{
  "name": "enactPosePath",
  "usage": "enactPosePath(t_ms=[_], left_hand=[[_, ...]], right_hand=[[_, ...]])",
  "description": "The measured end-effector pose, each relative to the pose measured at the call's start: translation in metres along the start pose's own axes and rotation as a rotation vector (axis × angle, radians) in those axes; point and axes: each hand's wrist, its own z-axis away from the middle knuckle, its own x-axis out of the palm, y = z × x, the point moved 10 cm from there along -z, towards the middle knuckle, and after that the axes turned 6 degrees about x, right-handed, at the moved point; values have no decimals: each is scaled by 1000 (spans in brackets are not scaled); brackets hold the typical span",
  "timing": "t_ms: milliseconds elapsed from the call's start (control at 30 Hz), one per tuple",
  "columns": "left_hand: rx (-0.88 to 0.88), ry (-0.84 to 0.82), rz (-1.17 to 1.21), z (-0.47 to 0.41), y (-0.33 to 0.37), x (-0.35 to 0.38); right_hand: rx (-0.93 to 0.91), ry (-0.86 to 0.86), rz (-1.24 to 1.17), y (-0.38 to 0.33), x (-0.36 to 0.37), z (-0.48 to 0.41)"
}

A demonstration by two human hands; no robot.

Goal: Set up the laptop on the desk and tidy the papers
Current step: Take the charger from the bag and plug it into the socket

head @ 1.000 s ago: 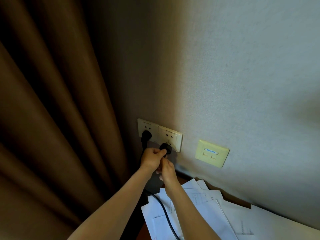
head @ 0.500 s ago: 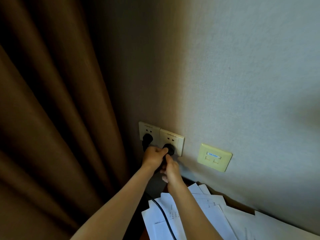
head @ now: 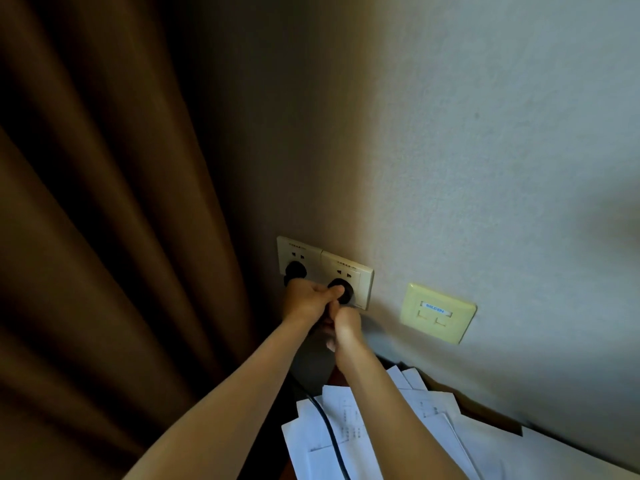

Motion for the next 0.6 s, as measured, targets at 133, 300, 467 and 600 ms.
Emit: enactPosePath(t_ms=[133,300,467,600], left_hand=[[6,-29,-69,1,2,2],[49,-61,-284,15,13,4],[71,-102,-531,53,18,17],[161,-161,-742,90,39,31]], right_hand=[[-19,-4,45,0,-12,4],[-139,38,259,-6,-57,31],[-159,45,324,18,-95,64],[-186,78,338,32,-134,96]])
